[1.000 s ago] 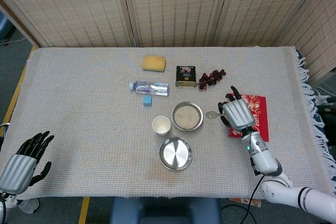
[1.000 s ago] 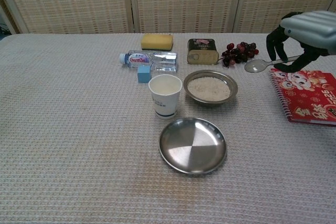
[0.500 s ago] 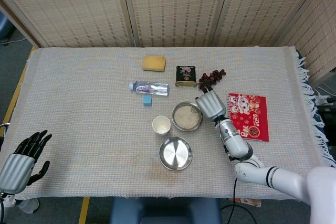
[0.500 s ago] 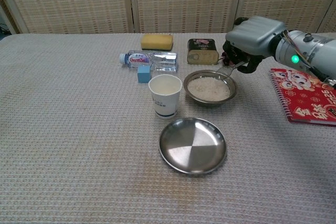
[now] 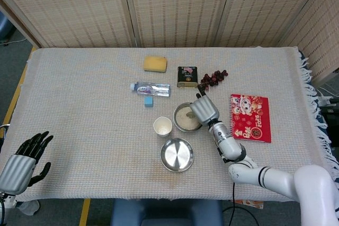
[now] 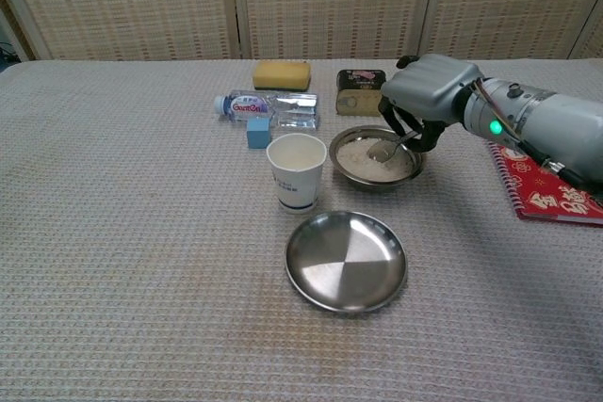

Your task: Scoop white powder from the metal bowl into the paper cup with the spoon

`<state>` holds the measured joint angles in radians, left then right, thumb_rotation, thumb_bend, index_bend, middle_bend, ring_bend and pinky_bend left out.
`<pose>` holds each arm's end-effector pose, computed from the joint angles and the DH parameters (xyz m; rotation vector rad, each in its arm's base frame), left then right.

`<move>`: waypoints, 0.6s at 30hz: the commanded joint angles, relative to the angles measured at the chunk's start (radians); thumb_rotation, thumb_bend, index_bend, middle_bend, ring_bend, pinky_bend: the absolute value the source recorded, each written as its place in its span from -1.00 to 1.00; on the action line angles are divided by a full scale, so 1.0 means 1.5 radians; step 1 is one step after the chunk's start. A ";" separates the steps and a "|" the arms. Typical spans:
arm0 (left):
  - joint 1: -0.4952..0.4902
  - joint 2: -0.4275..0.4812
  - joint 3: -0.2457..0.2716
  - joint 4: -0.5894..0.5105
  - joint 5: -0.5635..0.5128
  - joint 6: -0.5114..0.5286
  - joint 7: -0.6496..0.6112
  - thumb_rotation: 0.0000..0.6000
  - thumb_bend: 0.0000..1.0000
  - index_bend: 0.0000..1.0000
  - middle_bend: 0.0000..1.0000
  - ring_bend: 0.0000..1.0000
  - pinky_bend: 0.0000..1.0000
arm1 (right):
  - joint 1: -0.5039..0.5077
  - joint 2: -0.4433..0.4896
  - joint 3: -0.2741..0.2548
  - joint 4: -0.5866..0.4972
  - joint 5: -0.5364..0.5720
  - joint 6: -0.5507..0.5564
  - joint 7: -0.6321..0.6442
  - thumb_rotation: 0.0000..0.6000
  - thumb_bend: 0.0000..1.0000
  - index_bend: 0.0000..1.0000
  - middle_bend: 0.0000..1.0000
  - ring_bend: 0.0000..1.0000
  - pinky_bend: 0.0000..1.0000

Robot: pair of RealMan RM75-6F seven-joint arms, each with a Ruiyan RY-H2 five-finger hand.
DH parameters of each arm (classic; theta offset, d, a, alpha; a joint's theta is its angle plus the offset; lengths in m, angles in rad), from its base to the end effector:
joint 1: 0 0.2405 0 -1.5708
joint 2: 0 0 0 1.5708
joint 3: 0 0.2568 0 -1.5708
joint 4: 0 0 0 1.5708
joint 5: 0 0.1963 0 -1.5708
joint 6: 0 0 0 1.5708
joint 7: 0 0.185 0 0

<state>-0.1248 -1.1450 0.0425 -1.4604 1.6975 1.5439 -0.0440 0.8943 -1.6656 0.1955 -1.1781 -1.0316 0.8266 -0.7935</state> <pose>-0.2955 0.2131 0.1547 -1.6209 -0.7646 -0.9476 -0.1323 -0.4317 -0.0430 1.9885 -0.4019 0.5345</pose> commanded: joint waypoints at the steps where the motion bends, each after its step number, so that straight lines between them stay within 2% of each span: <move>1: 0.000 0.000 0.001 -0.001 0.000 -0.002 0.001 1.00 -0.12 -1.00 -1.00 -0.90 -0.66 | -0.001 -0.002 -0.001 0.000 0.005 -0.009 0.030 1.00 -0.33 0.96 0.23 -0.51 -0.94; 10: 0.001 -0.001 0.000 -0.002 -0.001 0.002 0.001 1.00 -0.12 -1.00 -1.00 -0.90 -0.66 | -0.008 0.007 0.026 -0.009 0.042 -0.041 0.152 1.00 -0.33 0.96 0.23 -0.50 -0.94; 18: 0.001 0.000 -0.002 -0.001 -0.001 0.005 -0.001 1.00 -0.12 -1.00 -1.00 -0.90 -0.66 | -0.026 0.015 0.056 -0.001 0.069 -0.096 0.318 1.00 -0.33 0.96 0.23 -0.50 -0.94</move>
<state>-0.1226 -1.1450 0.0400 -1.4615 1.6961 1.5514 -0.0459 0.8681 -1.6517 0.2581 -1.1863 -0.9468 0.7216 -0.3975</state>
